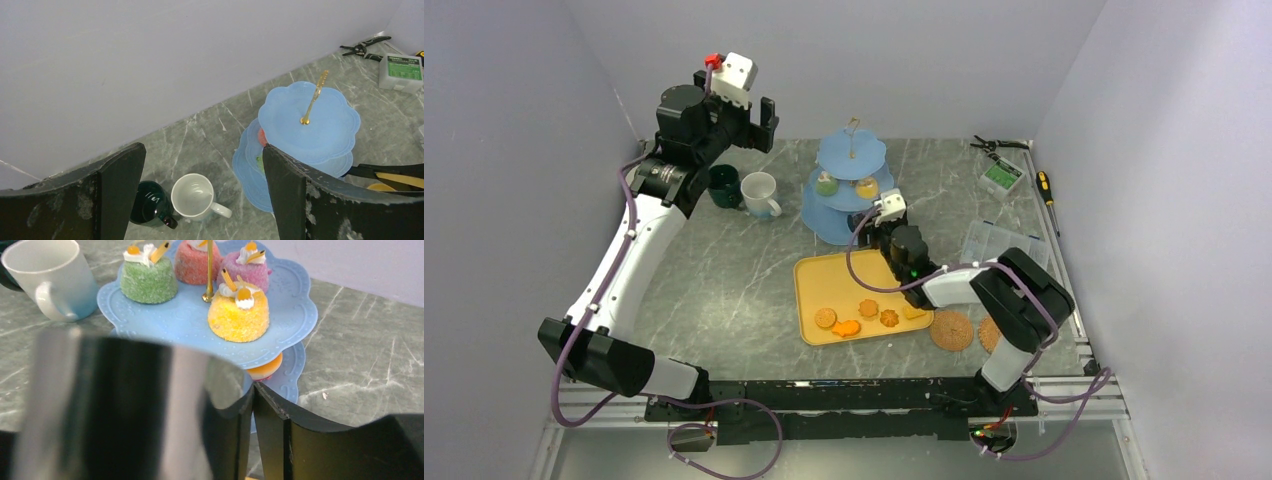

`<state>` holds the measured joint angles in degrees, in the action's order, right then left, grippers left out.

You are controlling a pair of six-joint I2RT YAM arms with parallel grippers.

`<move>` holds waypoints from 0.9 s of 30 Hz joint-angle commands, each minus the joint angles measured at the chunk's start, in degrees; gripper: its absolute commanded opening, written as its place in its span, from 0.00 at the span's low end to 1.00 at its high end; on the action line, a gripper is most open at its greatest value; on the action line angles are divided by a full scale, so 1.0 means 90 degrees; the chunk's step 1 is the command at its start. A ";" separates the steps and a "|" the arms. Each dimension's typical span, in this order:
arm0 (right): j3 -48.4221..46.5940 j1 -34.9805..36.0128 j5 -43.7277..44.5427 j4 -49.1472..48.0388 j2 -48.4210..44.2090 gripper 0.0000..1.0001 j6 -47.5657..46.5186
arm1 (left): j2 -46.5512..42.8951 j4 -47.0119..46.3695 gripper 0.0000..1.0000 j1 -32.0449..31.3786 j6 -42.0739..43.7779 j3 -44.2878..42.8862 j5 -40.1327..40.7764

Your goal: Serve the afternoon tea

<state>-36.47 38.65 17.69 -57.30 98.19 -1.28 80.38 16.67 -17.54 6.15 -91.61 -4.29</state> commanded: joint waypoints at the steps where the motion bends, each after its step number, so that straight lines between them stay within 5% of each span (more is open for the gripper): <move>1: 0.0215 -0.0018 -0.0200 -0.0251 -0.0746 0.68 0.0132 | -0.0299 -0.0140 0.93 0.0023 -0.0123 -0.0014 -0.0354; 12: 0.1340 0.0286 -0.0722 0.1384 -0.3093 0.67 0.0608 | -0.0238 0.0391 0.93 0.0122 -0.0184 -0.0148 -0.0438; 27: 0.1323 0.1956 -0.1732 0.4291 -0.5277 0.65 0.0954 | 0.0275 0.2397 0.93 0.1231 -0.0036 -0.0468 -0.0692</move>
<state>-23.09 53.84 6.28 -24.14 52.47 5.23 83.13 32.14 -7.46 4.10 -93.91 -8.78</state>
